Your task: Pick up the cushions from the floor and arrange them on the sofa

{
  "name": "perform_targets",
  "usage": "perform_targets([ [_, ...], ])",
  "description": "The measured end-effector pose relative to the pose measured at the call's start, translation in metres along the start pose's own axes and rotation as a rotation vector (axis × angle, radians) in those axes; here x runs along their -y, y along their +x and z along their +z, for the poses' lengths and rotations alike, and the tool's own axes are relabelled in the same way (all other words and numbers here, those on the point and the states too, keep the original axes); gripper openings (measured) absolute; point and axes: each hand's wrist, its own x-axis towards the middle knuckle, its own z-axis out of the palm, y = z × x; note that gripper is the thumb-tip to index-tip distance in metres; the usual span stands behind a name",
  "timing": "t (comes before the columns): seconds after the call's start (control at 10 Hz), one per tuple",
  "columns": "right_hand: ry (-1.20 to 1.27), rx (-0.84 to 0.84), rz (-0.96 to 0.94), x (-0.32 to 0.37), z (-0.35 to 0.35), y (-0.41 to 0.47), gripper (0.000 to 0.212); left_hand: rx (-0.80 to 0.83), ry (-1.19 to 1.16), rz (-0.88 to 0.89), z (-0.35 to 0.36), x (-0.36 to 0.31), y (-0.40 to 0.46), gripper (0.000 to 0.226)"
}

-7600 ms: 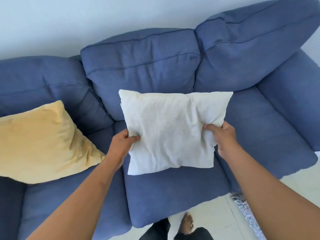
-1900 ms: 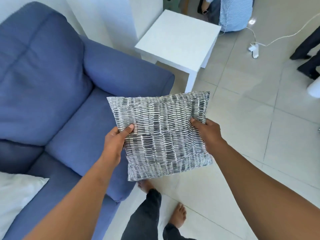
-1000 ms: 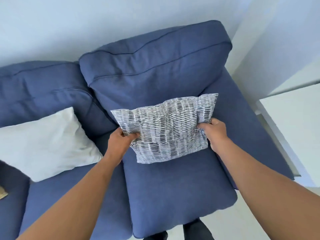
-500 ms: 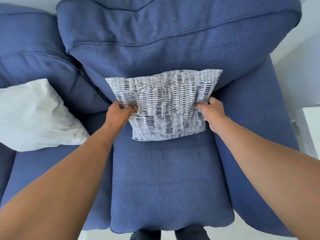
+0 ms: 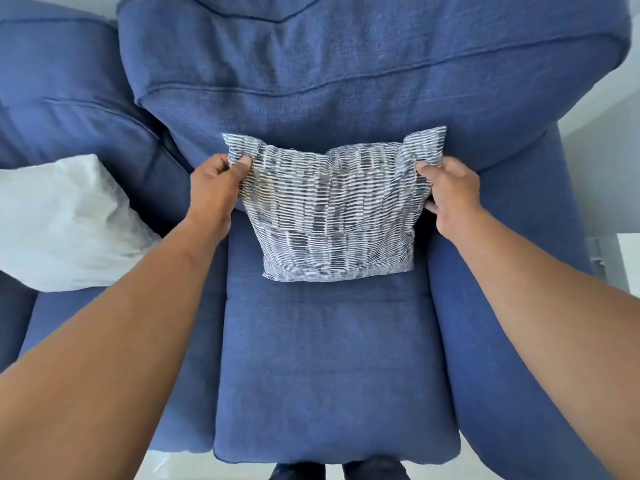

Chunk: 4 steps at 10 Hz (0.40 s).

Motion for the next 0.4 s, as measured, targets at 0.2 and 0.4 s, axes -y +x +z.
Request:
perform_targets([
  [0.2,-0.051,-0.017,0.029,0.001,-0.015,-0.002,0.020,-0.065,-0.029,-0.014,-0.004,0.005,-0.010,0.002],
  [0.4,-0.102,-0.031,0.016,0.006,-0.012,-0.032,0.024,-0.093,0.092,-0.080,-0.015,0.007,-0.025,0.045],
])
